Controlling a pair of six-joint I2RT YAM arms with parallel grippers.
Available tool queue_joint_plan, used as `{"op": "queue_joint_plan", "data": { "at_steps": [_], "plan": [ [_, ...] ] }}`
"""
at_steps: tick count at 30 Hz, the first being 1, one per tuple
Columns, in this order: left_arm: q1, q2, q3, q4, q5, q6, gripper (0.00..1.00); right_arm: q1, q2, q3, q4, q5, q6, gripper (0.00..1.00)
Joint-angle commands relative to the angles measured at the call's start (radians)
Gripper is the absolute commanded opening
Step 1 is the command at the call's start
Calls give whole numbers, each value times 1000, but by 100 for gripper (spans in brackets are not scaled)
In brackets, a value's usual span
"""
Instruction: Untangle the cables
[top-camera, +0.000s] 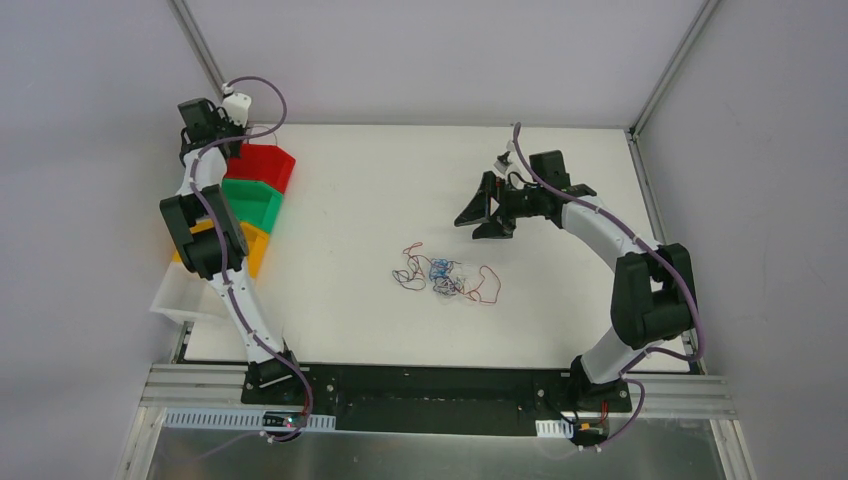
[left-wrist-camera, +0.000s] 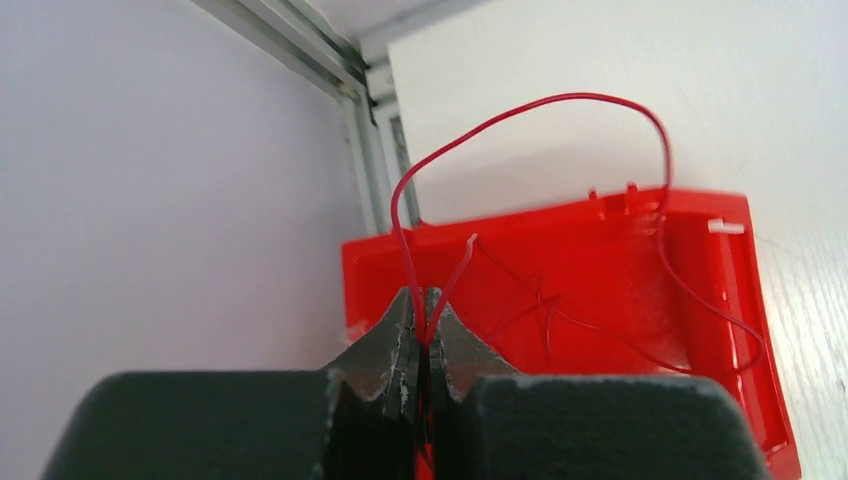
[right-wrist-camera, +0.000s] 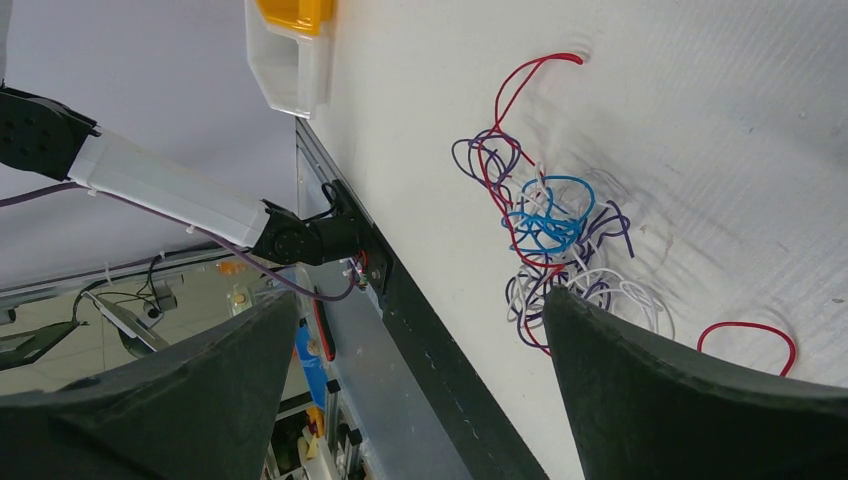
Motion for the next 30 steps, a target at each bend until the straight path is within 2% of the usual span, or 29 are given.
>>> {"op": "queue_joint_plan", "data": {
  "at_steps": [1,3,8,12,17,21,26,30],
  "plan": [
    [8,-69,-67,-13,-11,40,0,-8,-26,7,0,-27,-17,96],
    [15,-80,-74,-33,-9,49,0,-7,-26,7,0,-29,-14,96],
    [20,-99,-75,-60,-27,41,27,-7,-30,7,0,-32,-10,96],
    [21,-122,-57,-78,-10,-15,45,-8,-34,7,0,-31,-9,96],
    [21,-154,-27,-122,6,-86,51,-7,-35,9,0,-32,-6,96],
    [21,-179,6,-188,14,-167,63,-8,-39,11,0,-31,-10,96],
    [22,-183,109,-408,62,-235,70,-8,-38,32,-45,-20,-47,96],
    [19,-254,101,-587,179,-266,78,-6,-59,76,-223,72,-182,95]
  ]
}}
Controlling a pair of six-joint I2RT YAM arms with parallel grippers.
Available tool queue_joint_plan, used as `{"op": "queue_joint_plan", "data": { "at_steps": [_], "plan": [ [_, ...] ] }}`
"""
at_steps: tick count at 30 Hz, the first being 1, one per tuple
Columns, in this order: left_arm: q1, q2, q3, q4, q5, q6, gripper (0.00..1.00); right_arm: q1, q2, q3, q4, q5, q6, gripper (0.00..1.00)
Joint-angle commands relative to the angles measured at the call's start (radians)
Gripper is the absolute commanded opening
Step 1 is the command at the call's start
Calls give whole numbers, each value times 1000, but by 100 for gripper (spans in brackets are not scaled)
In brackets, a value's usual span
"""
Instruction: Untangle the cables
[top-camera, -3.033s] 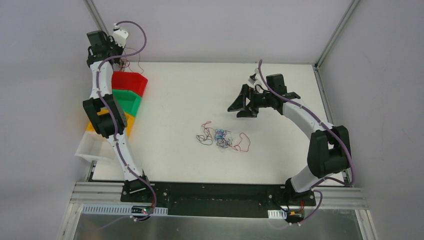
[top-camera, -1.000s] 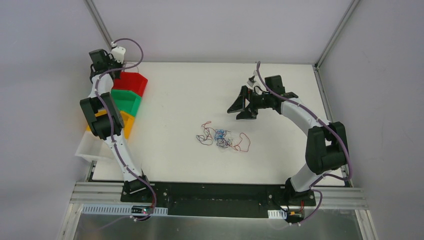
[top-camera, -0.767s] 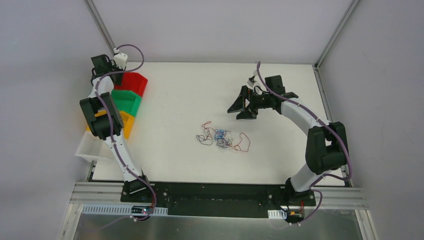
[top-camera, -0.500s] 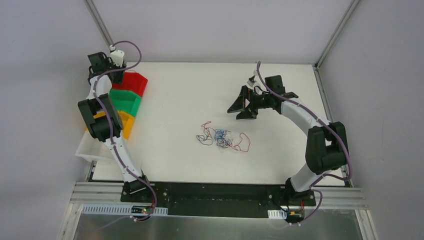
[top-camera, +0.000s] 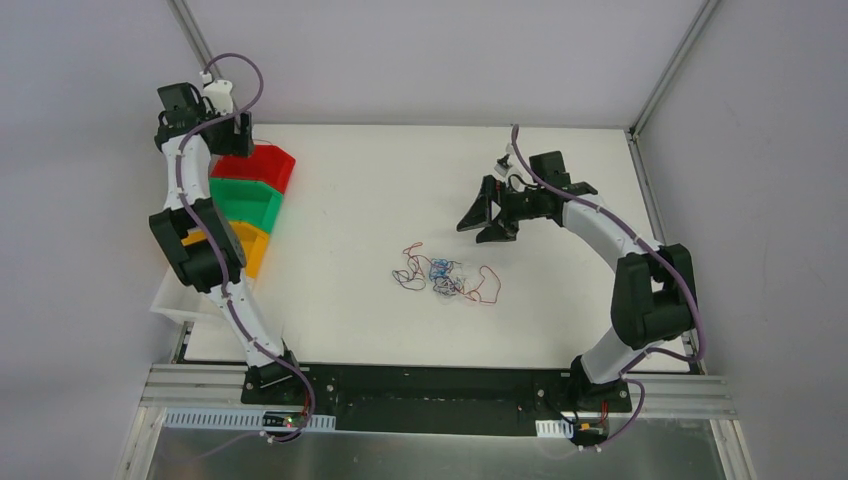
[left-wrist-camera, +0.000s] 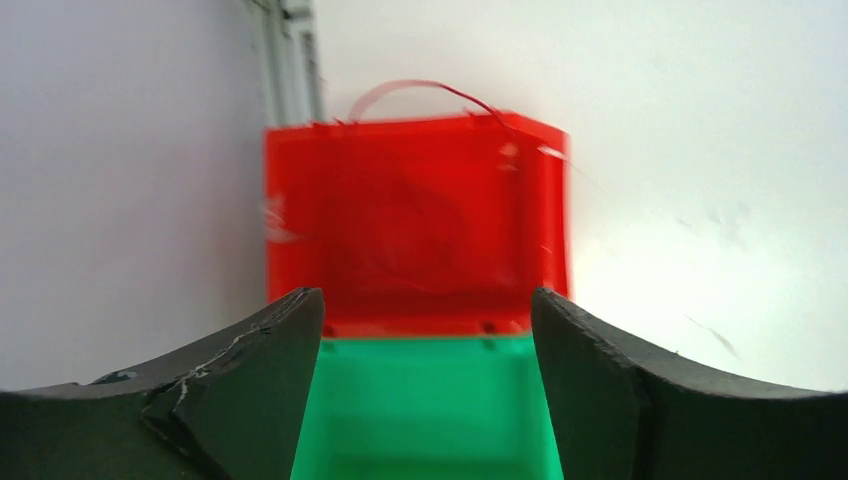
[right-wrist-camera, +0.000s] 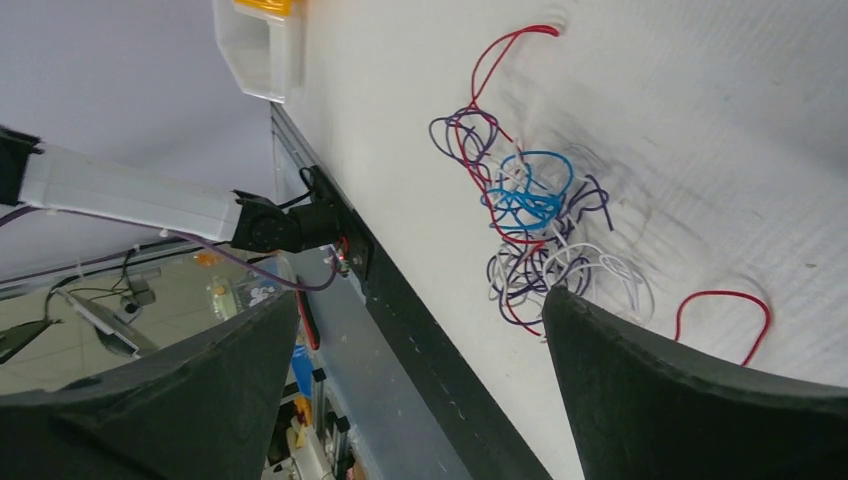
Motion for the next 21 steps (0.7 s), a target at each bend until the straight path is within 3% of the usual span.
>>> {"op": "queue_joint_plan", "data": {
  "at_steps": [1,6,10,15,21],
  "plan": [
    [2,-158,9,-264,175,-71,81,-4,-70,75,-209,101,-167,95],
    [-40,-362,-141,-433,265,-19,91,-12,-123,120,-465,274,-368,95],
    [-99,-545,-284,-568,290,34,93,-25,-182,90,-573,370,-447,95],
    [-221,-754,-451,-654,301,31,94,-25,-255,18,-631,367,-460,95],
    [-354,-883,-642,-658,444,-43,89,-11,-307,-59,-550,348,-398,94]
  ]
}}
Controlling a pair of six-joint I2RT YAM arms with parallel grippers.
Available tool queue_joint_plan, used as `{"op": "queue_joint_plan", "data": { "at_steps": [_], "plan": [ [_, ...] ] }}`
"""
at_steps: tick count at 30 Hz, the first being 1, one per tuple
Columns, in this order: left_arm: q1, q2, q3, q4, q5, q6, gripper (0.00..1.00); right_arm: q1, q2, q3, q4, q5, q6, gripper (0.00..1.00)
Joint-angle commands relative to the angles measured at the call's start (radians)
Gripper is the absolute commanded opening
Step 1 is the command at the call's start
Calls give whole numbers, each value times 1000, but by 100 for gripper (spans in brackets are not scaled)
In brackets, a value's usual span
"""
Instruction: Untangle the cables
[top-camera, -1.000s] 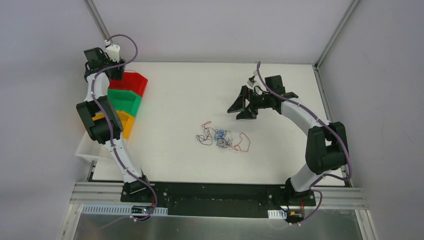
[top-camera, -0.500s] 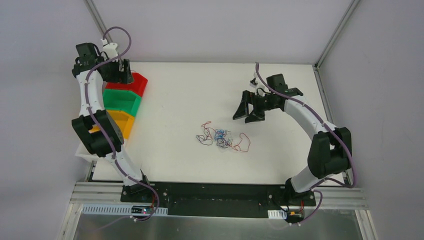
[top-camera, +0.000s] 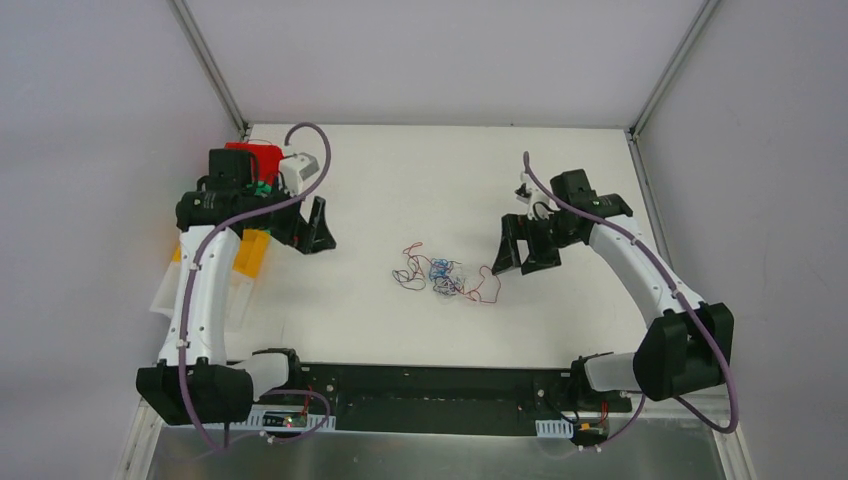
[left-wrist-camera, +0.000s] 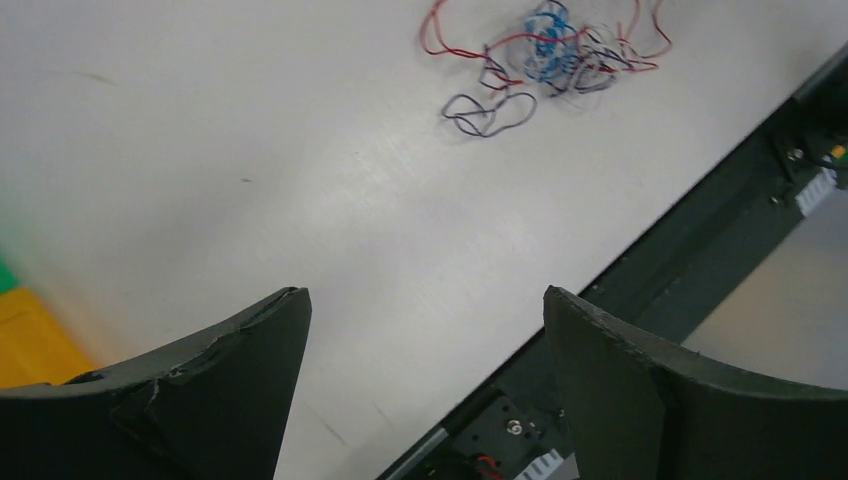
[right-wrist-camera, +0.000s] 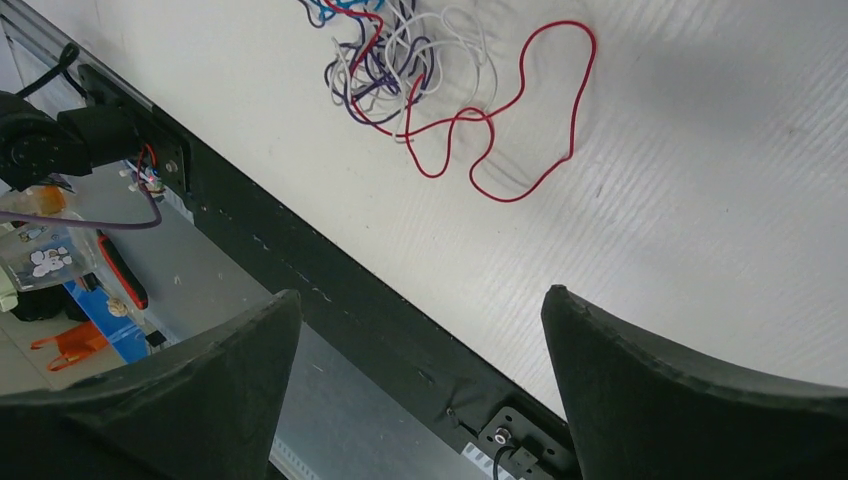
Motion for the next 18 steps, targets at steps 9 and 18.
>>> {"op": "queue_joint_plan", "data": {
  "at_steps": [9,18],
  "plan": [
    [-291,105,-443,324,173,-200,75,131,73,-76,177,-40,-13,91],
    [-326,370,-477,639,182,-467,69,269,270,-8,377,33,59,89]
  ]
}}
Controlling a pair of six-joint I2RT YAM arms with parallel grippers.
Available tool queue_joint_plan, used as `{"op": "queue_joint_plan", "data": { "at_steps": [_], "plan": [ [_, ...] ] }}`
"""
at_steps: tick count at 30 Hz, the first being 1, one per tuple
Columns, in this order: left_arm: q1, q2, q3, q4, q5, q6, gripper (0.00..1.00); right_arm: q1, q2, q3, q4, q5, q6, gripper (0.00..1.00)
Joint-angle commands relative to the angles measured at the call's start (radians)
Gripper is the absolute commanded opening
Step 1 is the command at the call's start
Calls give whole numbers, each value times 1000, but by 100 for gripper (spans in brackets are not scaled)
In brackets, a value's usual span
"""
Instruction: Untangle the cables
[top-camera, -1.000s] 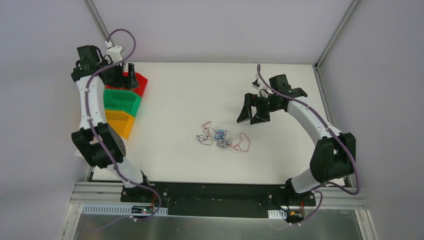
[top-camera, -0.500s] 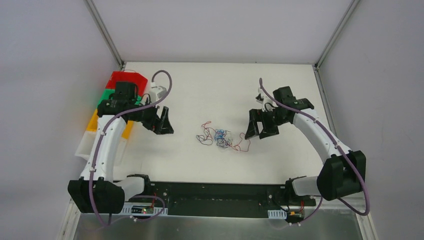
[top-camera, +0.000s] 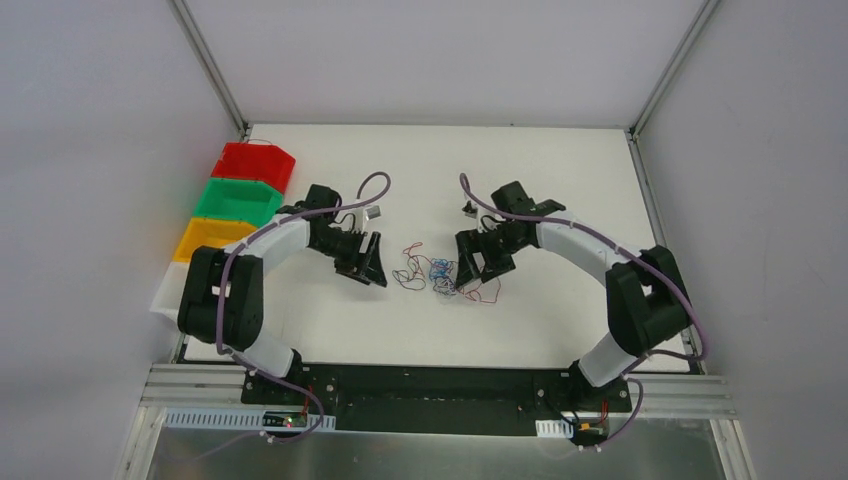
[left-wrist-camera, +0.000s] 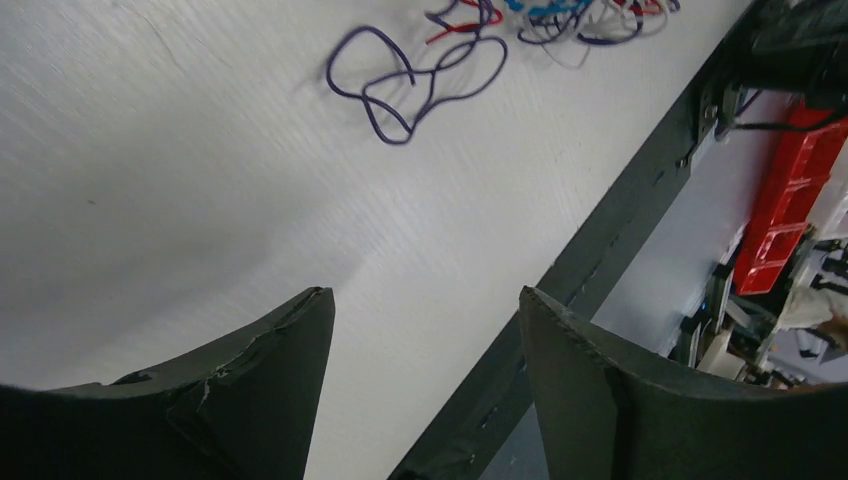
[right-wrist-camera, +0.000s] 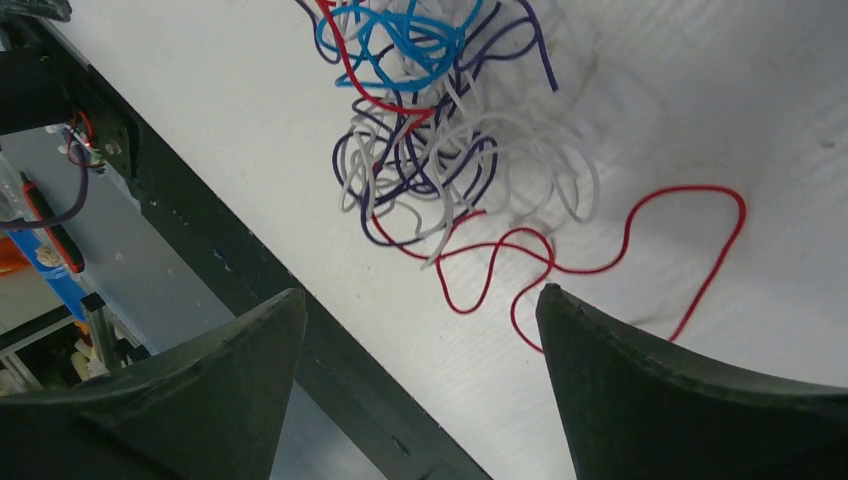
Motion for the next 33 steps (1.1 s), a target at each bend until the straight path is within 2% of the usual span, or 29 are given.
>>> {"op": "queue_joint_plan", "data": {
  "at_steps": [1,10,12,15,17,19,24,26,33],
  "plan": [
    [-9,66,-10,240,35,-201,68,66,77,81,109,60,17,88],
    [-55,265,41,351,-26,-383,55,124,254,228,112,140,-33,88],
    [-59,314,76,360,-15,-417,49,128,284,241,114,142,-34,87],
    [-63,347,111,363,-11,-442,30,132,325,254,106,157,-34,81],
    [-63,344,123,363,6,-441,16,132,340,254,97,174,-40,73],
    [-59,318,141,331,29,-429,0,130,349,252,78,198,-43,55],
    [38,136,141,170,10,-391,0,82,324,224,-23,243,-65,13],
    [109,63,148,76,-35,-348,0,48,297,203,-58,268,-84,0],
    [383,-74,251,-247,-245,-94,0,-141,213,154,-199,331,-189,0]
  ]
}}
